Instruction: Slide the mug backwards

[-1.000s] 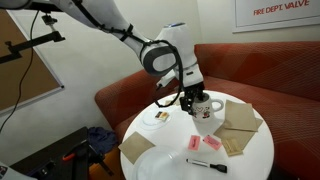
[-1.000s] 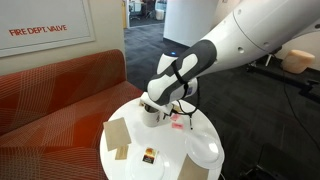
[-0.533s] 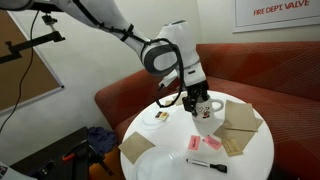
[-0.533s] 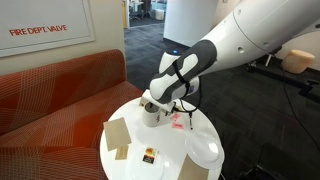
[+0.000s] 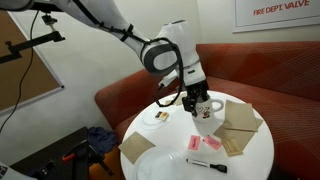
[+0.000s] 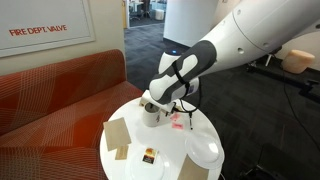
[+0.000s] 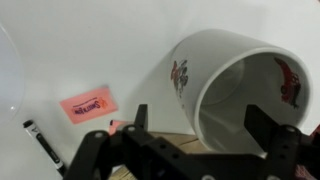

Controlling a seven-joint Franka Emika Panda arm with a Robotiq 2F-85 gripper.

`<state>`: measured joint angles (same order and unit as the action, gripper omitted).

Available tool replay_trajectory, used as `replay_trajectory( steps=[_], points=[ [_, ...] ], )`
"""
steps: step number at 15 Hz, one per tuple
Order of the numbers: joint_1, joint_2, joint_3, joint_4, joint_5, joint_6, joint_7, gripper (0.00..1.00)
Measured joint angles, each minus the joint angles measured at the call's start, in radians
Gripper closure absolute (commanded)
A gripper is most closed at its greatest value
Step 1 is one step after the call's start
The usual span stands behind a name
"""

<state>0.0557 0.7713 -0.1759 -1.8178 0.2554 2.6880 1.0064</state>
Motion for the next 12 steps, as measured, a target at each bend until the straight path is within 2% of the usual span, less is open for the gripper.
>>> replay_trajectory(
  steps=[1, 9, 10, 12],
  points=[
    [0.002, 0.000, 0.000, 0.000, 0.000, -0.006, 0.000, 0.31],
    [0.006, 0.000, 0.001, 0.000, 0.000, -0.014, 0.000, 0.94],
    [0.006, 0.000, 0.001, 0.000, 0.000, -0.016, 0.000, 0.99],
    [0.005, 0.000, 0.001, 0.000, 0.000, -0.028, 0.000, 1.00]
  ],
)
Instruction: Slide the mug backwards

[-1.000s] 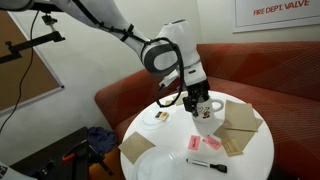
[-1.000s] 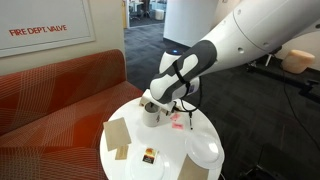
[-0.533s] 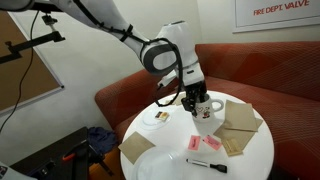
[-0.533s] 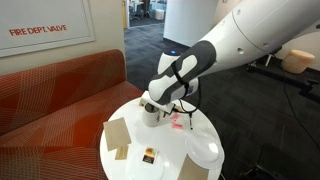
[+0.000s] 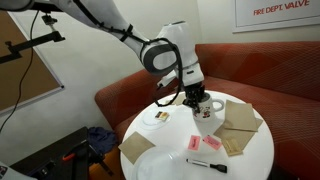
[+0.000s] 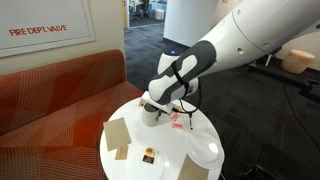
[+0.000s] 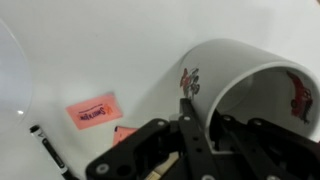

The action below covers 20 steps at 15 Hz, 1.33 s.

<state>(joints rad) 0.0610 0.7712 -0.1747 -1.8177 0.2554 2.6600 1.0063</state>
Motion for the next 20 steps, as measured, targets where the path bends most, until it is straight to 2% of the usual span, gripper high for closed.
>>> replay_trajectory(
  steps=[1, 10, 16, 20],
  points=[
    [0.000, -0.001, 0.000, 0.001, 0.000, -0.009, 0.000, 0.97],
    [0.015, -0.016, 0.000, -0.023, -0.004, -0.023, 0.000, 0.98],
    [0.065, -0.093, -0.008, -0.158, -0.024, -0.023, 0.006, 0.98],
    [0.098, -0.155, -0.026, -0.268, -0.050, -0.022, 0.066, 0.98]
  ],
)
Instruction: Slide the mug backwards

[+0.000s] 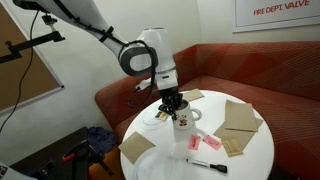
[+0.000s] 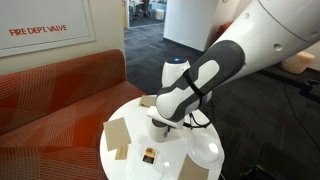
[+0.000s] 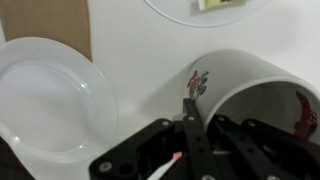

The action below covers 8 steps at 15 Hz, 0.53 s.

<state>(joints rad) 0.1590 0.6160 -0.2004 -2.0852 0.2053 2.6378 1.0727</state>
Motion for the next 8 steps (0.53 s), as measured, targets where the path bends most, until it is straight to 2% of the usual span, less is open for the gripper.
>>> replay_trajectory(
  steps=[7, 8],
  points=[
    [0.006, -0.081, -0.006, -0.132, -0.021, 0.001, 0.057, 0.98],
    [0.006, -0.087, -0.006, -0.142, -0.026, 0.001, 0.061, 0.85]
  ],
)
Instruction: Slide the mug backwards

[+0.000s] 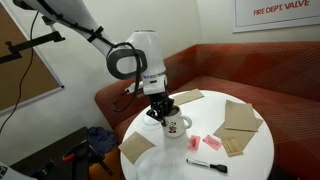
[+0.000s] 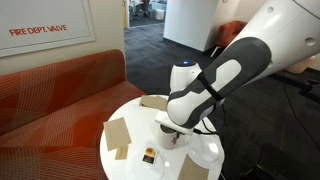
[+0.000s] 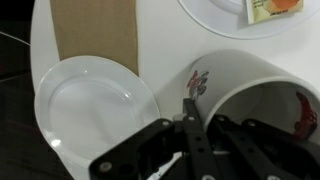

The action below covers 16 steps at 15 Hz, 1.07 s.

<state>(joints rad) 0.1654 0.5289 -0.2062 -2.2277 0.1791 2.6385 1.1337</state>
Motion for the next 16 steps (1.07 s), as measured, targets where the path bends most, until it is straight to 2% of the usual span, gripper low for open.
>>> replay_trajectory(
  steps=[2, 4, 6, 7, 13, 16],
  points=[
    [0.000, -0.008, 0.000, -0.013, -0.012, 0.000, 0.012, 0.74],
    [0.000, -0.009, 0.000, -0.023, -0.019, 0.000, 0.013, 0.71],
    [0.000, -0.009, 0.000, -0.028, -0.022, 0.000, 0.013, 0.55],
    [0.000, -0.010, 0.000, -0.030, -0.024, 0.000, 0.013, 0.43],
    [0.000, -0.039, -0.004, -0.050, -0.054, 0.000, 0.038, 0.00],
    [0.000, -0.072, -0.005, -0.070, -0.075, 0.001, 0.052, 0.00]
  ],
)
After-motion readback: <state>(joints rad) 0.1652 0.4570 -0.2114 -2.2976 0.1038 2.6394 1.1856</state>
